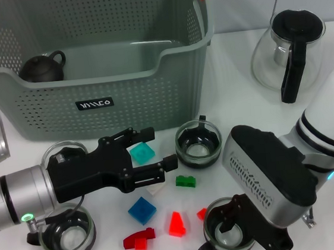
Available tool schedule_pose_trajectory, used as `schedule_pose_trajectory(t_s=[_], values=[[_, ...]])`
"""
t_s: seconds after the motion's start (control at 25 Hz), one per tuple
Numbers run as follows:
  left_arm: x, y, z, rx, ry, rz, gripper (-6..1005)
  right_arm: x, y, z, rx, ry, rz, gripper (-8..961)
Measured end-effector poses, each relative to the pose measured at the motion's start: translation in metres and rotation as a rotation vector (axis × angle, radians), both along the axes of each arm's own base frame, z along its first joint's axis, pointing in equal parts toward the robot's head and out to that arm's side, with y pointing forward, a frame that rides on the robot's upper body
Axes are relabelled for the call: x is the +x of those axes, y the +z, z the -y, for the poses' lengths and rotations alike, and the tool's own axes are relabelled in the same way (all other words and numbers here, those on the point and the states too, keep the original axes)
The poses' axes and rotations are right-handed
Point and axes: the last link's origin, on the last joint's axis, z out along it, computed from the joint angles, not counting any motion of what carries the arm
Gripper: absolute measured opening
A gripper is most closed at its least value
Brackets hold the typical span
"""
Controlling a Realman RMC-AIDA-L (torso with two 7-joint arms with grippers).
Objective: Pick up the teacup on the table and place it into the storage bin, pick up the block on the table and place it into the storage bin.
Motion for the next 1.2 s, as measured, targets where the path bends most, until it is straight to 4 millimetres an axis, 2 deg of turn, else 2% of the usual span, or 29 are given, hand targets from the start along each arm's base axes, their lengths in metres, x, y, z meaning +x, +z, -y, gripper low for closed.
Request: schedule_pose_trajectory(t_s=[0.24, 0.64, 1.08, 1.2], values=[[-0.0011, 0.0, 0.0009, 0.001, 0.002, -0.001, 875, 0.0007, -0.003, -0.0026, 0.037, 0.022, 0.028, 930], [-0.0042, 0.0001, 0.0037, 0.011, 0.001, -0.008, 874, -0.0055, -0.0062, -0.0005, 0.061, 0.055, 0.031, 478], [-0.0074, 0.0007, 0.0082, 0.014, 0.005, -0.003, 875, -0.0067, -0.0058, 0.0005, 0.073, 0.028, 0.036, 237], [-0.0063, 0.0006, 0.0094, 0.009, -0.001, 0.004, 875, -0.0079, -0.0043, 0.0009, 0.082, 0.021, 0.029, 133]])
